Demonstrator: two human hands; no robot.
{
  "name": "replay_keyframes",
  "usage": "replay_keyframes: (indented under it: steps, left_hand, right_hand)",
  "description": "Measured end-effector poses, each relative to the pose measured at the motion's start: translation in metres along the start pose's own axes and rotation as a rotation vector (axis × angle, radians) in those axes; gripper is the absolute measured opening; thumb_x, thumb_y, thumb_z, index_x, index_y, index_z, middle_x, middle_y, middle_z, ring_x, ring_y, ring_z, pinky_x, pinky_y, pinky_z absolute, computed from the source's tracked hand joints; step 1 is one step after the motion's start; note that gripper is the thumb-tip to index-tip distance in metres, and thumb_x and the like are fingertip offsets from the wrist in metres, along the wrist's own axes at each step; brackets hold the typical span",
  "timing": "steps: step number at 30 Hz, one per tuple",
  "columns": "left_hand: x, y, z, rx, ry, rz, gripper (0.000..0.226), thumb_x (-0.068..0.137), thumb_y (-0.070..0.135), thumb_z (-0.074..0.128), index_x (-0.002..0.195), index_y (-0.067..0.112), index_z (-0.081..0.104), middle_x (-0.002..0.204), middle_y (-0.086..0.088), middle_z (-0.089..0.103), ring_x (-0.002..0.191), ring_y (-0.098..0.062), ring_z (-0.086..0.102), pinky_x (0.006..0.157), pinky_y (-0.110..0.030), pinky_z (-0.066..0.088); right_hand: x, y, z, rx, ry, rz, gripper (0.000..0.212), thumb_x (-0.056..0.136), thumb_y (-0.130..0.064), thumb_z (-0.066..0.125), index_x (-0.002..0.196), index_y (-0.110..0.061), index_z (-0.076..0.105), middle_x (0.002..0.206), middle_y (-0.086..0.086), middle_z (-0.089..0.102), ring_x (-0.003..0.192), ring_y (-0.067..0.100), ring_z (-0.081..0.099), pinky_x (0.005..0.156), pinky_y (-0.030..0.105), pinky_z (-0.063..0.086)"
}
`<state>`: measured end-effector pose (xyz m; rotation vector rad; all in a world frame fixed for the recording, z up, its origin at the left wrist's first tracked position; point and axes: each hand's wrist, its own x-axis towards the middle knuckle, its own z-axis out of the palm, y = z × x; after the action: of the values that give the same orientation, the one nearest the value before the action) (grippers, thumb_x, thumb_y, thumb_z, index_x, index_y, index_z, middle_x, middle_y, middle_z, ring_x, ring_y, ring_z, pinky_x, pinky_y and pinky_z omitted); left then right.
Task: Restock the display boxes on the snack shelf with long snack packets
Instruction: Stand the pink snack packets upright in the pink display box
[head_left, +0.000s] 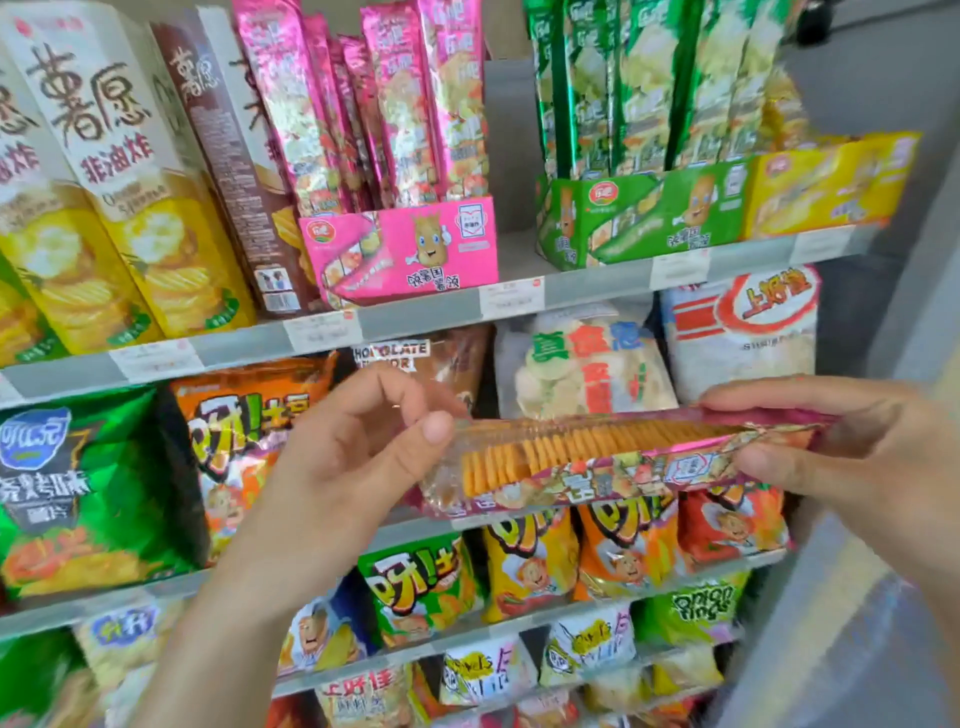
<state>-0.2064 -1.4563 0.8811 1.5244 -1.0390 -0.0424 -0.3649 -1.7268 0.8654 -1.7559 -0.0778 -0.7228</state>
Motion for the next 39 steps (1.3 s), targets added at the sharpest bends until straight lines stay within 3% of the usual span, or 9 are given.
replay_keyframes:
  steps: [7,11,15,17,24,28,33,36,39]
  left_hand:
    - [-0.044,-0.025,0.084,0.025,-0.147,-0.224,0.050,0.051,0.044,0.092,0.082,0.033,0.055,0.094,0.008,0.068,0.081,-0.003,0.061,0.069,-0.012,0.048]
    - [-0.068,-0.041,0.134,0.196,-0.263,-0.322,0.052,0.058,0.042,0.092,0.103,0.046,0.067,0.096,0.016,0.069,0.091,0.003,0.065,0.080,-0.013,0.047]
    - [-0.088,-0.065,0.173,0.125,-0.339,-0.444,0.042,0.056,0.043,0.086,0.096,0.045,0.072,0.090,0.017,0.072,0.082,0.001,0.067,0.070,-0.009,0.048]
    - [-0.099,-0.079,0.193,0.123,-0.391,-0.527,0.048,0.051,0.042,0.094,0.093,0.049,0.071,0.088,0.018,0.073,0.078,-0.001,0.068,0.068,-0.012,0.051]
    - [-0.136,-0.185,0.251,0.413,-0.679,-0.522,0.040,0.075,0.050,0.078,0.106,0.048,0.053,0.089,0.028,0.067,0.073,0.006,0.062,0.064,-0.011,0.045]
    - [-0.177,-0.260,0.283,0.509,-0.729,-0.561,0.054,0.072,0.048,0.081,0.107,0.060,0.042,0.092,0.031,0.061,0.076,0.000,0.061,0.068,-0.027,0.052]
    - [-0.256,-0.383,0.317,0.425,-0.810,-0.718,0.028,0.078,0.036,0.080,0.096,0.053,0.067,0.064,0.024,0.063,0.056,0.006,0.055,0.053,-0.009,0.039]
    - [-0.312,-0.462,0.335,0.387,-0.736,-0.838,0.038,0.075,0.017,0.083,0.082,0.052,0.071,0.060,0.016,0.064,0.052,0.002,0.052,0.054,-0.014,0.043]
    - [-0.362,-0.545,0.355,0.426,-0.676,-0.950,0.021,0.079,0.018,0.081,0.079,0.037,0.073,0.064,0.003,0.067,0.058,-0.012,0.058,0.064,-0.035,0.049]
  right_hand:
    - [-0.064,0.028,-0.056,0.001,-0.034,0.096,0.028,0.063,-0.033,0.082,0.091,-0.036,0.079,0.094,-0.008,0.077,0.085,0.002,0.071,0.075,0.013,0.053]
    - [-0.103,0.051,-0.080,0.039,-0.034,0.205,0.039,0.059,-0.053,0.085,0.092,-0.032,0.079,0.097,-0.010,0.073,0.086,0.003,0.067,0.076,0.015,0.053]
    - [-0.142,0.087,-0.100,0.169,0.043,0.304,0.030,0.063,-0.022,0.082,0.093,-0.027,0.077,0.087,-0.005,0.075,0.075,0.005,0.068,0.070,0.017,0.055]
    - [-0.160,0.108,-0.106,0.203,0.076,0.364,0.039,0.061,-0.027,0.087,0.098,-0.026,0.075,0.092,-0.001,0.074,0.080,0.011,0.067,0.075,0.022,0.056]
    - [-0.229,0.219,-0.100,0.320,0.387,0.657,0.045,0.067,0.001,0.069,0.110,-0.011,0.065,0.100,0.009,0.072,0.084,0.022,0.062,0.077,0.026,0.055]
    - [-0.280,0.293,-0.092,0.117,0.405,0.840,0.038,0.080,0.008,0.069,0.103,-0.022,0.069,0.096,0.004,0.070,0.083,0.012,0.063,0.076,0.018,0.052]
    - [-0.348,0.410,-0.070,-0.178,0.317,0.993,0.044,0.077,0.006,0.076,0.094,-0.033,0.064,0.093,-0.009,0.068,0.091,-0.002,0.063,0.083,0.020,0.049]
    - [-0.394,0.498,-0.055,-0.262,0.254,1.110,0.040,0.083,0.007,0.070,0.119,-0.007,0.061,0.119,0.008,0.064,0.105,0.024,0.064,0.092,0.025,0.048]
    - [-0.440,0.582,-0.040,-0.417,0.111,1.218,0.047,0.088,0.000,0.063,0.133,-0.006,0.054,0.129,0.014,0.061,0.110,0.035,0.062,0.101,0.045,0.045]
